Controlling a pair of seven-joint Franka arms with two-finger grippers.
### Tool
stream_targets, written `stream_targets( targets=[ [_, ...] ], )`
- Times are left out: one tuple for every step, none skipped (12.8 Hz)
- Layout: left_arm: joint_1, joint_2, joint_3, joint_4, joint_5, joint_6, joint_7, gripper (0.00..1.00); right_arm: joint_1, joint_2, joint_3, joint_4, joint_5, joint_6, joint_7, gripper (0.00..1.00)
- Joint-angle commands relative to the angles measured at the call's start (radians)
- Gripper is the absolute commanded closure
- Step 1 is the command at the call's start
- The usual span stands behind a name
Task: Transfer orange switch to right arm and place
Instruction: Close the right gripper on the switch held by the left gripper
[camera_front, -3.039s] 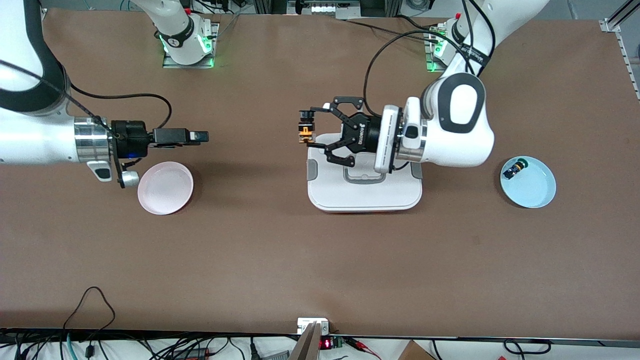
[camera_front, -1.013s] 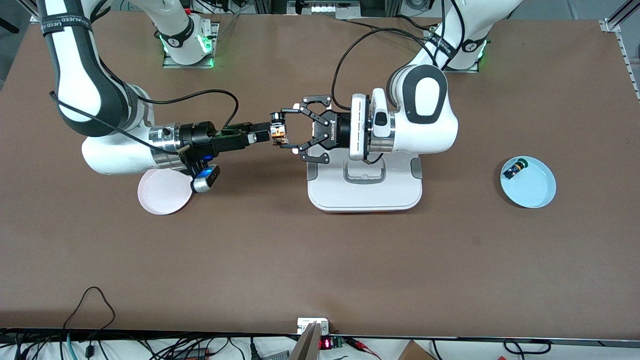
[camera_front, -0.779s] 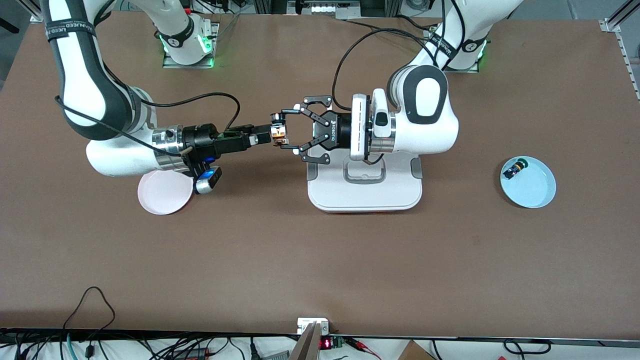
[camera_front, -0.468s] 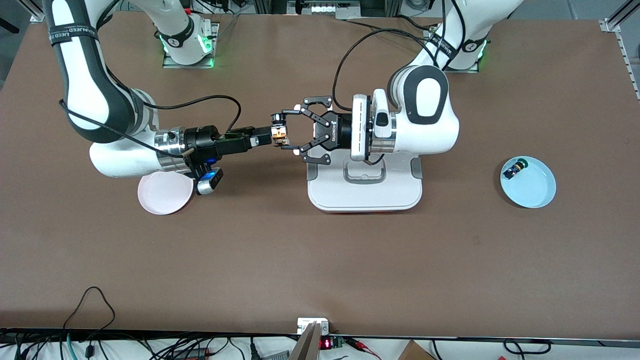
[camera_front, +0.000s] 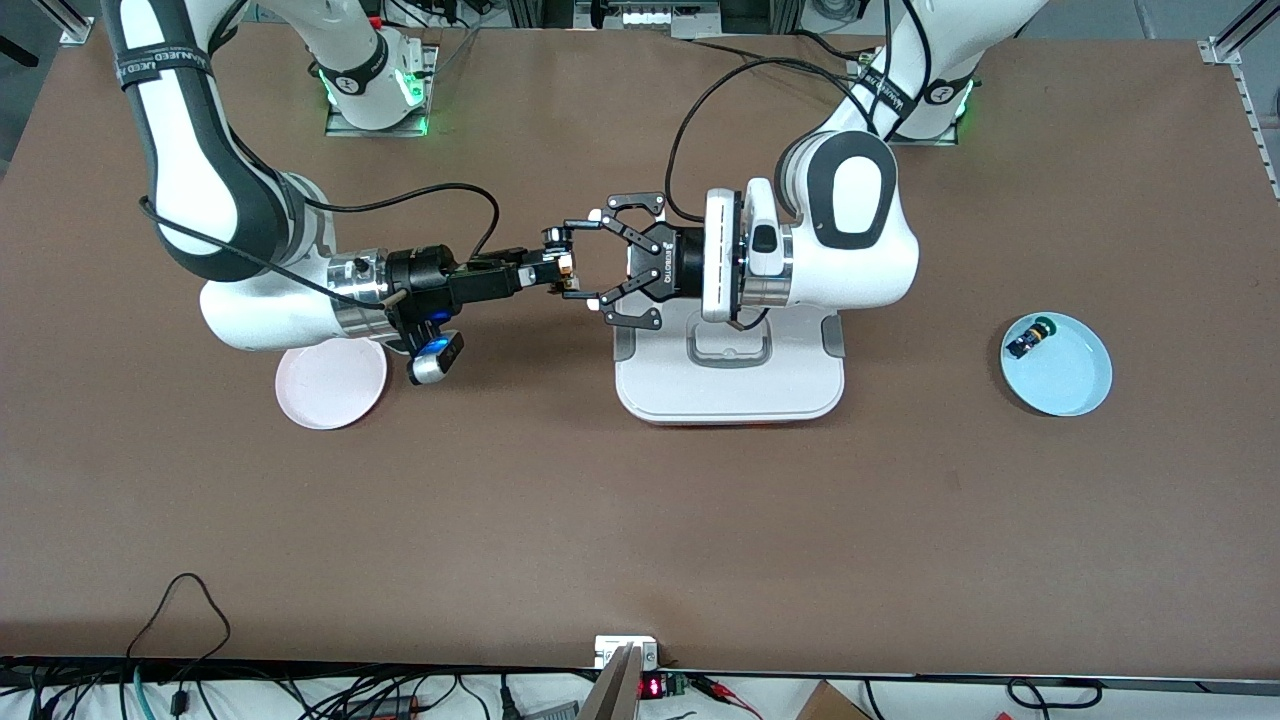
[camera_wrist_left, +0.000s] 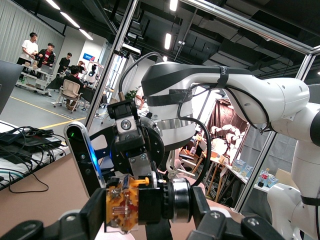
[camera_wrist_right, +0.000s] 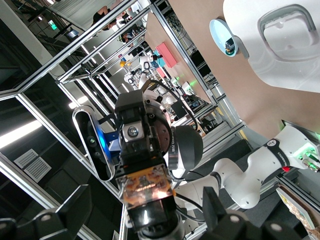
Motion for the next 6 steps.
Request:
stream_targets(
  targets=[
    [0.000, 0.008, -0.002, 0.015, -0.016, 0.003, 0.025, 1.00, 0.003, -0.007, 0.001, -0.017, 0.019, 0.010, -0.051, 0.14],
    [0.000, 0.008, -0.002, 0.015, -0.016, 0.003, 0.025, 1.00, 0.003, -0.008, 0.001, -0.017, 0.020, 0.010, -0.049, 0.24],
    [0.000, 0.008, -0.002, 0.015, -0.016, 0.003, 0.023, 1.00, 0.002, -0.008, 0.001, -0.016, 0.022, 0.010, -0.051, 0.36],
    [0.000, 0.008, -0.002, 0.015, -0.016, 0.003, 0.023, 1.00, 0.002, -0.010, 0.001, -0.016, 0.022, 0.010, -0.051, 0.47],
    [0.000, 0.008, -0.002, 0.015, -0.016, 0.003, 0.023, 1.00, 0.000, -0.010, 0.001, -0.014, 0.022, 0.010, -0.052, 0.60],
    [0.000, 0.008, -0.002, 0.015, -0.016, 0.003, 0.023, 1.00, -0.001, -0.013, 0.001, -0.013, 0.022, 0.010, -0.066, 0.69]
  ],
)
